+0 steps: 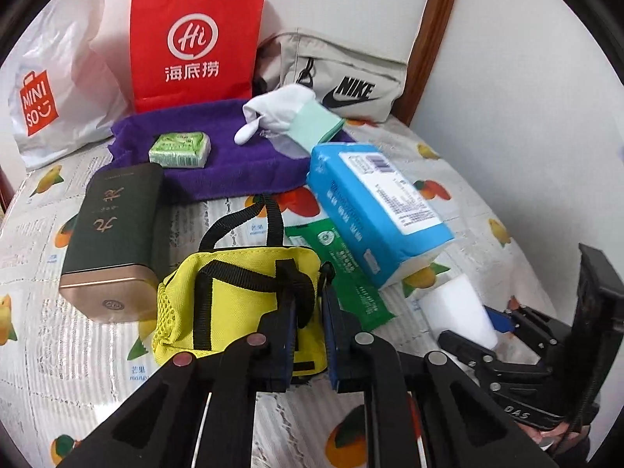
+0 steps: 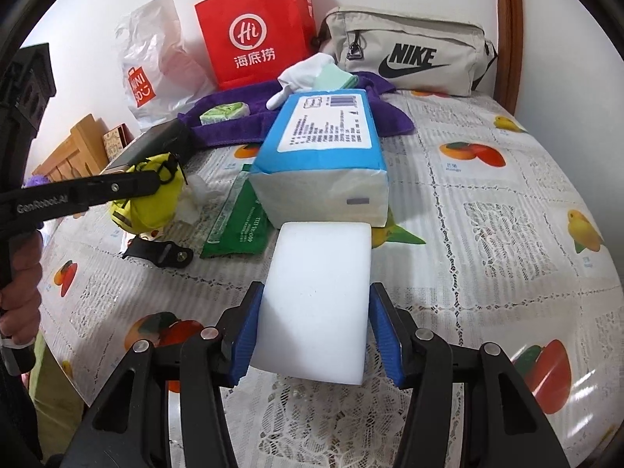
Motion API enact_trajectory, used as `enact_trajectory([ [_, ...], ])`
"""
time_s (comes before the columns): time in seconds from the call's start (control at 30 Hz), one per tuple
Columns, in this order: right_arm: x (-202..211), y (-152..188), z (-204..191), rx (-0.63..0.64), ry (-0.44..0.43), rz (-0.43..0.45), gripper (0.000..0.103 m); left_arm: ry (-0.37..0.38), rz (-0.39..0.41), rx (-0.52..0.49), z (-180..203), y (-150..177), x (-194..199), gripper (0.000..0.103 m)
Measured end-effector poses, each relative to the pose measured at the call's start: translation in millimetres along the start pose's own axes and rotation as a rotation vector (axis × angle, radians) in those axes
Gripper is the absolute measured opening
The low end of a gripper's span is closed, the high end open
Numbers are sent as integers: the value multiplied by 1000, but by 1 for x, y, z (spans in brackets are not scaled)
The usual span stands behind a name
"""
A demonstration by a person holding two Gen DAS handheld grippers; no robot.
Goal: Organize soft objects
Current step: 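Carry the sponge with the right tool while the left tool carries the yellow pouch to the towel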
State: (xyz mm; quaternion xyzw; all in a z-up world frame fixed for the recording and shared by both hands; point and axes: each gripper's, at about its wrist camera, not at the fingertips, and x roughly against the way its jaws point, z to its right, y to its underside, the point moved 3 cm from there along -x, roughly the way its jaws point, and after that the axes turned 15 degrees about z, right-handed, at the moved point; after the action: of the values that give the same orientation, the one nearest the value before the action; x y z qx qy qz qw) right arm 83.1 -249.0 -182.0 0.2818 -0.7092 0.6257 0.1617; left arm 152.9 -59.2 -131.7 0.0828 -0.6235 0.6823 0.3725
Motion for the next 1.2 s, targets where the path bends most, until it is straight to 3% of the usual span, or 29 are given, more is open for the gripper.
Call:
enact_trajectory([
  [0.27, 13, -4, -10, 23, 9, 20, 53, -5, 44, 8, -1, -4, 31, 13],
  [0.7, 28, -22, -15, 11, 17, 49, 53, -135, 47, 83, -45, 7, 64, 13],
  [1.2, 25, -94, -32, 74, -31, 147, 53, -199, 89, 127, -78, -28, 72, 13],
])
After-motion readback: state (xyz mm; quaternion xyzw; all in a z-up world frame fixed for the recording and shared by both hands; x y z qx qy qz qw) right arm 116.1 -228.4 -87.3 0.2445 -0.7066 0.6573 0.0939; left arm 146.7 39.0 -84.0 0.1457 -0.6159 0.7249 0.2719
